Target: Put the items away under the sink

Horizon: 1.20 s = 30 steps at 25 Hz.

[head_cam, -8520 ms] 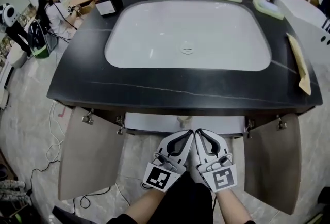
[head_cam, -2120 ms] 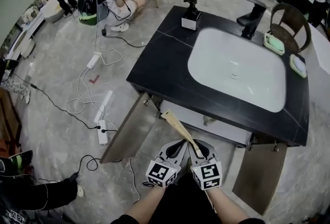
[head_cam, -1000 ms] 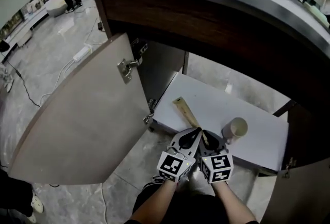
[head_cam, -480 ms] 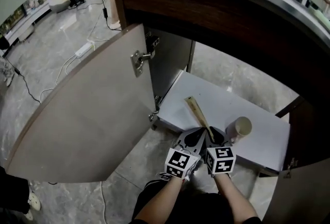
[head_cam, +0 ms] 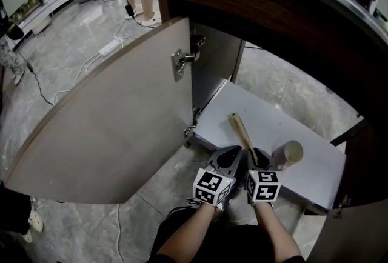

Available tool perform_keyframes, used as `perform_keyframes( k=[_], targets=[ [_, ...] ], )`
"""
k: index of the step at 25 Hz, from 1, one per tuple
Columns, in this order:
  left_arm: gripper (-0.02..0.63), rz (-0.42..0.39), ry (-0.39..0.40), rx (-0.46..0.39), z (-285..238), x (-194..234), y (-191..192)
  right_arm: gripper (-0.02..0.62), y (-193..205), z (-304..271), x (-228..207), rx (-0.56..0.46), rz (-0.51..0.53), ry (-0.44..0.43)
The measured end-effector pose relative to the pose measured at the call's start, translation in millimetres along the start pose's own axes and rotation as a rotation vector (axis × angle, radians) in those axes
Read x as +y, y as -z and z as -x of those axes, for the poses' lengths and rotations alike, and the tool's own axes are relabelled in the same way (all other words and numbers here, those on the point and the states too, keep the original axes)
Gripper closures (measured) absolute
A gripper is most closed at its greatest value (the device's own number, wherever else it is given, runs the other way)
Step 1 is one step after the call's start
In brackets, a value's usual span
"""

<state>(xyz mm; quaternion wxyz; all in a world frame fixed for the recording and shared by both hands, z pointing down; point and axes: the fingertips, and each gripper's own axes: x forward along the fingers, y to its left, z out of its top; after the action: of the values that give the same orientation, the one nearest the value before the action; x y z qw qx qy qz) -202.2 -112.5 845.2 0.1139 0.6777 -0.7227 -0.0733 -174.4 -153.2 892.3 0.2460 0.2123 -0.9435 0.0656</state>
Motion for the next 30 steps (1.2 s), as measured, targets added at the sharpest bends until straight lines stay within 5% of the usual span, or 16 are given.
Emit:
perform_keyframes(
  k=[21, 30],
  targets=[
    [0.598, -0.003, 0.037, -0.025, -1, -6, -8, 0.499, -10, 19, -4, -0.058, 0.016, -0.003],
    [0.598, -0.051, 0.062, -0.041, 6, -23, -22, 0.508, -37, 54, 2, -0.236, 0.023, -0.014]
  ],
)
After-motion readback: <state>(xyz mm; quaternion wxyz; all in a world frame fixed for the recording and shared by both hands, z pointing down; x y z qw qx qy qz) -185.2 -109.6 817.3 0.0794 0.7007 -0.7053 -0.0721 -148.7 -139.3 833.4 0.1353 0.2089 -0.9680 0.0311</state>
